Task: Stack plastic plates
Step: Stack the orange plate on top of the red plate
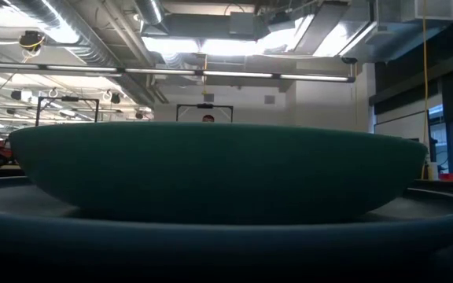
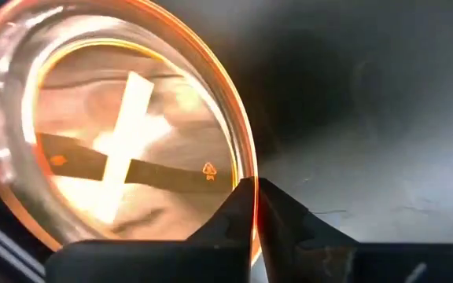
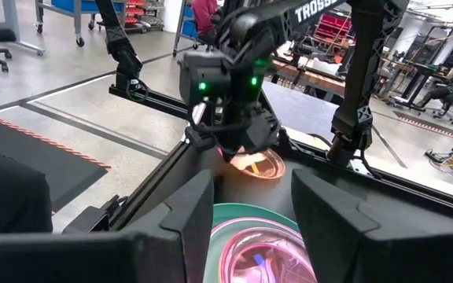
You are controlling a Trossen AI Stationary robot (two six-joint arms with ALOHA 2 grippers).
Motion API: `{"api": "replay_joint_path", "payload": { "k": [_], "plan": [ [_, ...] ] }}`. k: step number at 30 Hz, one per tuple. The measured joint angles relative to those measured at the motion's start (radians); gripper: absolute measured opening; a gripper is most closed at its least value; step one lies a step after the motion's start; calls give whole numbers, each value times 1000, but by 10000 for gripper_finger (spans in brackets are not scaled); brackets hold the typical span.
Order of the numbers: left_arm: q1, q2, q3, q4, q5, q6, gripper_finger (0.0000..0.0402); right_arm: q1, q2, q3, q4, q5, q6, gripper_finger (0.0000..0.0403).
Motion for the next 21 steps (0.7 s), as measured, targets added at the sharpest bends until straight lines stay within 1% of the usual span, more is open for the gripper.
{"api": "replay_joint_path", "payload": {
  "k": [3,7,10,12,17,21],
  "plan": [
    [0,0,90,-87,-92,62,3,0,0,0,0,0,0,167],
    [11,-1,229,-160,-280,168,3,0,0,0,0,0,0,167],
    [20,-1,317,-161,-442,304,2,0,0,0,0,0,0,167],
    [28,-2,361,-141,-532,405,2,0,0,0,0,0,0,167],
    [55,-2,404,-67,-676,633,4,0,0,0,0,0,0,167],
    [86,-3,381,32,-724,786,5,0,0,0,0,0,0,167]
  ]
}}
